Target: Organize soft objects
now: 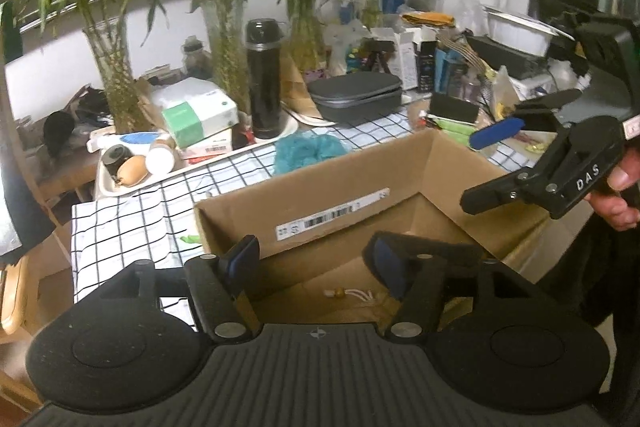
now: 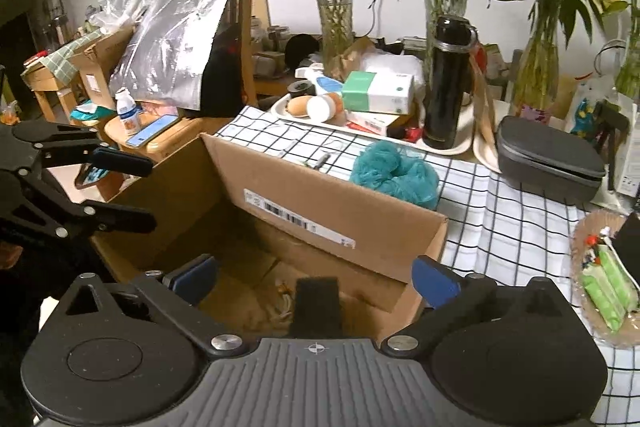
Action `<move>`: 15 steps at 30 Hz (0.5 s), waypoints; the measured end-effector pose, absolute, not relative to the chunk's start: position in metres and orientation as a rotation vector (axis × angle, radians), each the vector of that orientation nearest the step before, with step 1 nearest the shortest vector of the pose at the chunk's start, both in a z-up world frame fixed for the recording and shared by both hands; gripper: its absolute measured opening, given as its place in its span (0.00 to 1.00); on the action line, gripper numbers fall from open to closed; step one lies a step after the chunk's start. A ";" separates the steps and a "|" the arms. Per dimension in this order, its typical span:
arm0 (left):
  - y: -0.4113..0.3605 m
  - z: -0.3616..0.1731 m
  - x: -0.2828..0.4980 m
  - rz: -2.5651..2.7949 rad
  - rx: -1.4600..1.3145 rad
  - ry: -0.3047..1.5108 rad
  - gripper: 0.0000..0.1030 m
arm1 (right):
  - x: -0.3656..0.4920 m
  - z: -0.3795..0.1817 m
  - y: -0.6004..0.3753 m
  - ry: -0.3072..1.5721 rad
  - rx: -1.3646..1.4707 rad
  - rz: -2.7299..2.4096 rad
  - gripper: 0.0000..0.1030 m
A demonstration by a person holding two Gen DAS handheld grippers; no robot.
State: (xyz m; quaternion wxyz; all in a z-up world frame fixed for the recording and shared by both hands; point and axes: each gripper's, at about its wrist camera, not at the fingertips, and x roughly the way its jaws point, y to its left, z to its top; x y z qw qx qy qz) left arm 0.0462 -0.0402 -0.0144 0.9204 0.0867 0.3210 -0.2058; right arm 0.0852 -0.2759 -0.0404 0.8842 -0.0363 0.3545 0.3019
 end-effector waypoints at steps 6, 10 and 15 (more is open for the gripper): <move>-0.033 -0.011 0.049 -0.402 0.164 0.646 0.62 | 0.089 -0.040 -0.281 0.720 -0.063 0.573 1.00; -0.030 -0.010 0.051 -0.392 0.172 0.642 0.62 | 0.093 -0.041 -0.282 0.726 -0.061 0.540 1.00; -0.027 -0.009 0.052 -0.376 0.197 0.630 0.62 | 0.095 -0.043 -0.283 0.728 -0.058 0.516 1.00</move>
